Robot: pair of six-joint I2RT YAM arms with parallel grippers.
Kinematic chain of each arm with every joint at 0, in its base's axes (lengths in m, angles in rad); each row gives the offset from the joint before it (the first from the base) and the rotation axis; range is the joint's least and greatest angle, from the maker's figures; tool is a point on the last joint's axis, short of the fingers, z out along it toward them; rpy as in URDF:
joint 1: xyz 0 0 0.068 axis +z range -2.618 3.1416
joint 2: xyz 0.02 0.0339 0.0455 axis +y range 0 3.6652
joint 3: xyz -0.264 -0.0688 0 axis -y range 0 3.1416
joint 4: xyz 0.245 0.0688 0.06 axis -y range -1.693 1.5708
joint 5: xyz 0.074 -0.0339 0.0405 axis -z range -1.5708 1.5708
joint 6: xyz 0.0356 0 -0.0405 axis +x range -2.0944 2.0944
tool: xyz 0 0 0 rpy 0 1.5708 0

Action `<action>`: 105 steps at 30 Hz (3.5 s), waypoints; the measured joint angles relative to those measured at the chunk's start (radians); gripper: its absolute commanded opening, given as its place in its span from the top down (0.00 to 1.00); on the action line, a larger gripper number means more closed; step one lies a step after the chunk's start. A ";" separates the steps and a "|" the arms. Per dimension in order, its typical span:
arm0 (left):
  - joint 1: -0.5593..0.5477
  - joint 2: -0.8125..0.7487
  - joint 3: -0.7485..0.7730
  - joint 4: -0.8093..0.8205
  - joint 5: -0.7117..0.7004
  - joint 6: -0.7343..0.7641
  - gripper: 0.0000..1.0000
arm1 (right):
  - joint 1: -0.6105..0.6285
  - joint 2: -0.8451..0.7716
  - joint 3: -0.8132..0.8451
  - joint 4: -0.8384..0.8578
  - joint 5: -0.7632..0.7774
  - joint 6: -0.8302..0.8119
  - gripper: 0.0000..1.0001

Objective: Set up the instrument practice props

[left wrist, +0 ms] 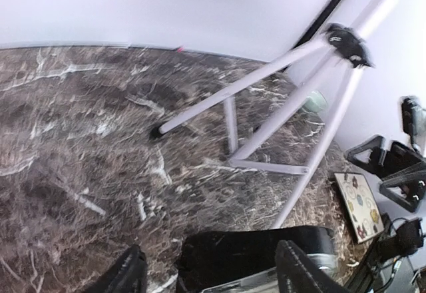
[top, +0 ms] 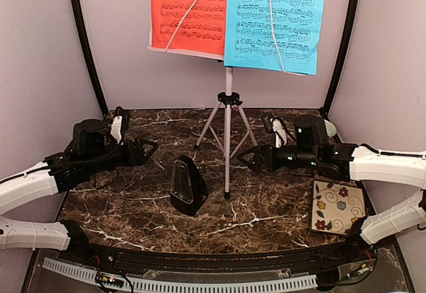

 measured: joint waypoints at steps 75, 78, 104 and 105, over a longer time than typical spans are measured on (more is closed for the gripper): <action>-0.238 0.223 -0.460 0.640 0.048 0.201 0.43 | 0.565 0.611 0.610 -0.523 0.962 0.480 0.11; -0.238 0.254 -0.459 0.658 0.064 0.222 0.42 | 0.545 0.611 0.602 -0.489 0.941 0.478 0.15; -0.253 0.552 -0.420 0.819 0.163 0.536 0.01 | 0.488 0.461 0.404 -0.247 0.698 0.187 0.48; -0.254 0.568 -0.414 0.827 0.166 0.542 0.01 | 0.487 0.460 0.402 -0.243 0.693 0.179 0.48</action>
